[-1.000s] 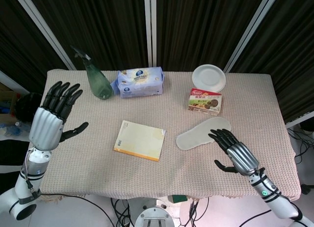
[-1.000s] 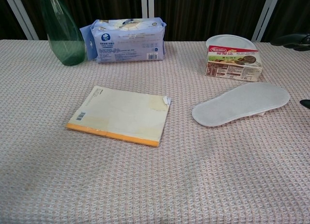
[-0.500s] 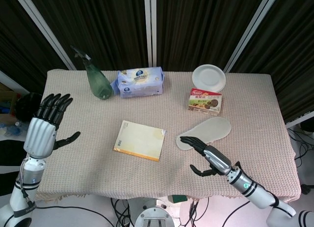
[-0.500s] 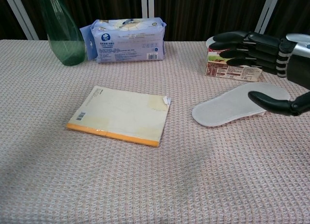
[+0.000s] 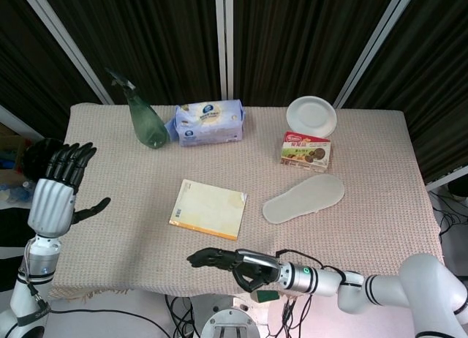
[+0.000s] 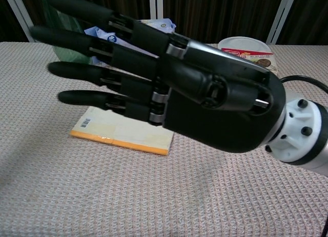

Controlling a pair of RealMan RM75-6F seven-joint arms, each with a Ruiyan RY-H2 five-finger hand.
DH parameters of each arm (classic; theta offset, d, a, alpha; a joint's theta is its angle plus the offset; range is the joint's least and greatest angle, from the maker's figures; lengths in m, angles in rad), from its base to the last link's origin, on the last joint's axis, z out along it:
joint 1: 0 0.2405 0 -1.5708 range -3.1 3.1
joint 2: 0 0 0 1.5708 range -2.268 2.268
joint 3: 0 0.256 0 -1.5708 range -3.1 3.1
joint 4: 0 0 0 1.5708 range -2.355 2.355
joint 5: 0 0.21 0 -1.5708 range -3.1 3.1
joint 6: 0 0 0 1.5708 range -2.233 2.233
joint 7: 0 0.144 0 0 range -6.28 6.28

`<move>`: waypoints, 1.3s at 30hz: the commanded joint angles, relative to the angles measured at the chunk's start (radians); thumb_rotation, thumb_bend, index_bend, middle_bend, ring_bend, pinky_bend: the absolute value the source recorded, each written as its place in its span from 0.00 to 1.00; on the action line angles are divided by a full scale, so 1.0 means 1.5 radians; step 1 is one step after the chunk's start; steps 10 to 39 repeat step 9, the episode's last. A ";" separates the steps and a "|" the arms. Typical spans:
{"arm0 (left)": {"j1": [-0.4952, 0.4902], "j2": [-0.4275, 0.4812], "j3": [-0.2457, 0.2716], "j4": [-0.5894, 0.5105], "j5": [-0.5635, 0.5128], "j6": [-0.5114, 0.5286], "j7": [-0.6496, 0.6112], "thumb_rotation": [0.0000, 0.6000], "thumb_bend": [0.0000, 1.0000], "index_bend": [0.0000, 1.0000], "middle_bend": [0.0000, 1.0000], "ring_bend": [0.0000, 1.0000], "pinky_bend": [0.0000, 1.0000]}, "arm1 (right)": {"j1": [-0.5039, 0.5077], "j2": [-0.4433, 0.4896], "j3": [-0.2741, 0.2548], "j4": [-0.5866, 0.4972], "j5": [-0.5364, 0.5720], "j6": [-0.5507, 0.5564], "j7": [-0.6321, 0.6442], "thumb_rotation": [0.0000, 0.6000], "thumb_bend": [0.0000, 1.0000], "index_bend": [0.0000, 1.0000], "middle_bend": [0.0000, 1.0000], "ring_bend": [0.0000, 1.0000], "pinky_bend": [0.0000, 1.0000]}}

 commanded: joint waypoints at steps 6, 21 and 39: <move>0.000 -0.007 0.000 0.018 -0.005 -0.005 -0.018 1.00 0.00 0.09 0.09 0.07 0.09 | 0.023 -0.020 -0.016 0.010 0.024 0.003 -0.033 1.00 1.00 0.00 0.00 0.00 0.00; -0.002 -0.010 0.000 0.024 -0.006 -0.008 -0.023 1.00 0.00 0.09 0.09 0.07 0.09 | 0.026 -0.017 -0.022 0.006 0.034 0.003 -0.045 1.00 1.00 0.00 0.00 0.00 0.00; -0.002 -0.010 0.000 0.024 -0.006 -0.008 -0.023 1.00 0.00 0.09 0.09 0.07 0.09 | 0.026 -0.017 -0.022 0.006 0.034 0.003 -0.045 1.00 1.00 0.00 0.00 0.00 0.00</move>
